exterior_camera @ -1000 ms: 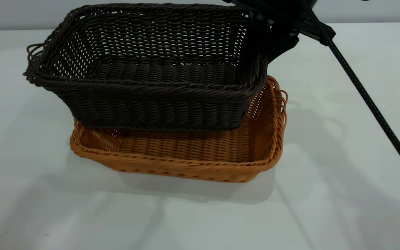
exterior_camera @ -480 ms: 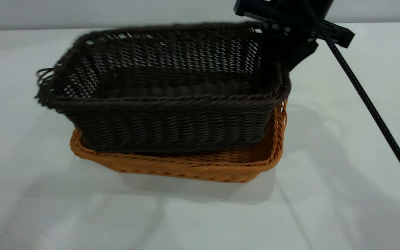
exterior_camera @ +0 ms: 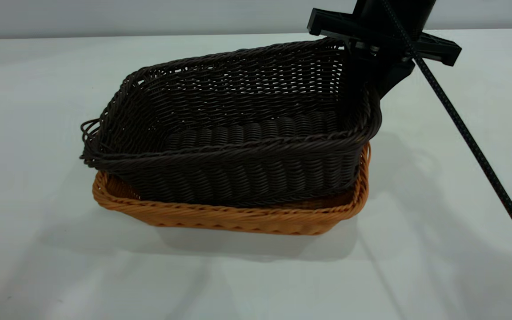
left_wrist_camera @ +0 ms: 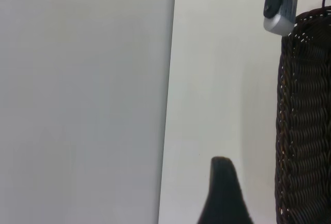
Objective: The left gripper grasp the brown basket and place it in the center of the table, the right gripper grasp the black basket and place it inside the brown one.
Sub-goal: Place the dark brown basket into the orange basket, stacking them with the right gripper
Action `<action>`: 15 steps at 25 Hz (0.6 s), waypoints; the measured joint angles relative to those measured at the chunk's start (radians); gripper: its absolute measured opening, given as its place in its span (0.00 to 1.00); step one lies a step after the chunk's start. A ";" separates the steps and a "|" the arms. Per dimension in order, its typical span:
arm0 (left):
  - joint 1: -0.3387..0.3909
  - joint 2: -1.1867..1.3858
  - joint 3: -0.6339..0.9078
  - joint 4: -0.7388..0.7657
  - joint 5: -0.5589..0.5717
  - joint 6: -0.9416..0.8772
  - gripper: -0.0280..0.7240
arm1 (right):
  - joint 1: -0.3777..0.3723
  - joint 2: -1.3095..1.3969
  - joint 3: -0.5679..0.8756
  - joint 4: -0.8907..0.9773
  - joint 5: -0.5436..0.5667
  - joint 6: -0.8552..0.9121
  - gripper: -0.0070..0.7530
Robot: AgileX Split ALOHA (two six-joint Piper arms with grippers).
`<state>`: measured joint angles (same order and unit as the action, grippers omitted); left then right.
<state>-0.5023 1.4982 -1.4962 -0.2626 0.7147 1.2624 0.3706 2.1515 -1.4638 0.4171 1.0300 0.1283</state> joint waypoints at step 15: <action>0.000 0.000 0.000 0.000 0.000 0.000 0.66 | 0.000 -0.007 -0.015 -0.118 -0.009 -0.079 0.44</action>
<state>-0.5023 1.4982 -1.4962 -0.2626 0.7147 1.2624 0.3706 2.1447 -1.4786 0.2994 1.0207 0.0497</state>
